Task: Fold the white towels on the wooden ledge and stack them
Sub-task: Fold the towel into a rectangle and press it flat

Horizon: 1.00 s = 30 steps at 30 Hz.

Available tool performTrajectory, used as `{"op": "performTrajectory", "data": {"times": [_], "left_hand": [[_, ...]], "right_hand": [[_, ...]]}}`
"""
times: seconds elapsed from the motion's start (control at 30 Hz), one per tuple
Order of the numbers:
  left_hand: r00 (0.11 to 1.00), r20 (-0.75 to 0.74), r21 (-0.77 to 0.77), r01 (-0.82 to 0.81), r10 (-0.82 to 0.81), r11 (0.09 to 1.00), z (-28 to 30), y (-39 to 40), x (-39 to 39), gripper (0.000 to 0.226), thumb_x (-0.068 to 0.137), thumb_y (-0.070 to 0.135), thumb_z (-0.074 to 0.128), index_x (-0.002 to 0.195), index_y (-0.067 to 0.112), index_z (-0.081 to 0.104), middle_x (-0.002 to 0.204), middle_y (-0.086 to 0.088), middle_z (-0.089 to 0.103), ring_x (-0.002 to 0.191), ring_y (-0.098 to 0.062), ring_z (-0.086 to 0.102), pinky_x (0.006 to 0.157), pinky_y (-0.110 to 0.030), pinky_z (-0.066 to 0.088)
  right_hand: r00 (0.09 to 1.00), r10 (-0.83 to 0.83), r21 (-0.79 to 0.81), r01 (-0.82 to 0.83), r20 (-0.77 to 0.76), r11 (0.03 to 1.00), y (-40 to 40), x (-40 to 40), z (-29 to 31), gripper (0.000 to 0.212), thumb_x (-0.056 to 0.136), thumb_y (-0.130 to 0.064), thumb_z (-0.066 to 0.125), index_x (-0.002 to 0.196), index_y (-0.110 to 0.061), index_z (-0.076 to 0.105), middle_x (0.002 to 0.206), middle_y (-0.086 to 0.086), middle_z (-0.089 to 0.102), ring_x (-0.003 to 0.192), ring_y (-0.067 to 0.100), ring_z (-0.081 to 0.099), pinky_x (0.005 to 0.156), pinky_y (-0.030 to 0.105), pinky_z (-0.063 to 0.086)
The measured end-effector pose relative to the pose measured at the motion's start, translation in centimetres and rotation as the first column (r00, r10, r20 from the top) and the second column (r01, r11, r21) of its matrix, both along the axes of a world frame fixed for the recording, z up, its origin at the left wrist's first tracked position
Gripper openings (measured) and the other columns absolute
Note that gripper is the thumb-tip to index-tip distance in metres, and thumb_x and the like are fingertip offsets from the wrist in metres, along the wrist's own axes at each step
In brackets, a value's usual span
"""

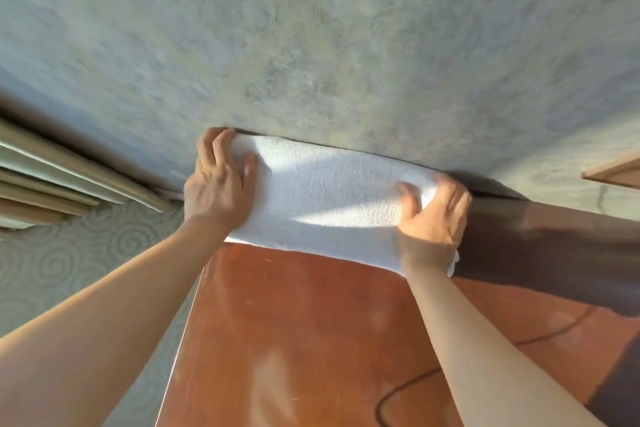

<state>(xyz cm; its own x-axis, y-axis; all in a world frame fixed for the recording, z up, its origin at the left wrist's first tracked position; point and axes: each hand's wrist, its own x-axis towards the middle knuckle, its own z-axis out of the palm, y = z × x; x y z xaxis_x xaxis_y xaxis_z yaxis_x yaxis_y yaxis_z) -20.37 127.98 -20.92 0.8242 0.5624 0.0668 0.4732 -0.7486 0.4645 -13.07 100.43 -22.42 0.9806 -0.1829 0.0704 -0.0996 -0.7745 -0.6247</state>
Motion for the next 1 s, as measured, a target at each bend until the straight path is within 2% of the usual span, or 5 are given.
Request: {"op": "performTrajectory", "data": {"times": [0.17,0.4,0.5,0.7,1.0], "left_hand": [[1.0,0.026,0.041,-0.004,0.003,0.999,-0.9,0.2,0.4,0.049,0.101,0.038,0.049,0.143,0.017,0.037,0.148,0.0,0.033,0.116,-0.032,0.055,0.075,-0.042,0.044],[0.969,-0.146,0.19,0.226,-0.2,0.956,0.3,-1.1,-1.2,0.065,0.101,0.045,0.035,0.157,0.014,0.028,0.165,-0.009,0.023,0.152,-0.033,0.02,0.119,-0.053,0.017],[0.856,-0.161,0.132,0.512,-0.491,0.849,0.7,-3.2,-1.5,0.063,0.103,0.056,0.021,0.161,0.03,0.02,0.169,-0.001,0.013,0.157,-0.027,0.0,0.126,-0.047,0.001],[0.85,-0.245,0.148,0.508,-0.467,0.848,-0.3,-4.0,-1.3,0.065,0.101,0.065,0.013,0.161,0.038,0.008,0.17,0.002,0.003,0.156,-0.026,-0.003,0.126,-0.047,0.0],[0.805,-0.493,0.03,0.395,-0.33,0.918,2.2,-4.9,-4.0,0.073,0.095,0.076,0.006,0.156,0.044,-0.017,0.166,0.006,-0.024,0.152,-0.023,-0.025,0.122,-0.049,-0.017]], "right_hand": [[1.0,0.011,-0.052,-0.01,0.021,0.999,-0.3,0.4,-0.6,0.049,0.093,-0.056,0.055,0.129,-0.023,0.05,0.136,0.012,0.047,0.118,0.038,0.049,0.097,0.047,0.044],[0.98,0.017,-0.419,-0.101,-0.199,0.902,0.1,-0.3,2.0,0.051,0.1,-0.05,0.041,0.144,-0.022,0.042,0.157,0.013,0.029,0.143,0.043,0.03,0.105,0.058,0.029],[0.953,0.296,-0.462,-0.29,-0.061,0.838,2.6,-1.9,3.2,0.056,0.1,-0.048,0.042,0.151,-0.024,0.042,0.164,0.013,0.025,0.152,0.04,0.018,0.116,0.062,0.015],[0.793,0.595,-0.405,-0.591,-0.133,0.697,2.3,-2.9,0.3,0.061,0.1,-0.044,0.031,0.16,-0.032,0.024,0.17,0.004,0.011,0.157,0.027,0.004,0.126,0.052,0.007],[0.817,0.307,-0.345,-0.503,-0.488,0.792,-4.9,-2.7,3.2,0.058,0.103,-0.048,0.008,0.159,-0.04,-0.002,0.168,-0.003,-0.02,0.156,0.027,-0.003,0.125,0.05,0.004]]}}
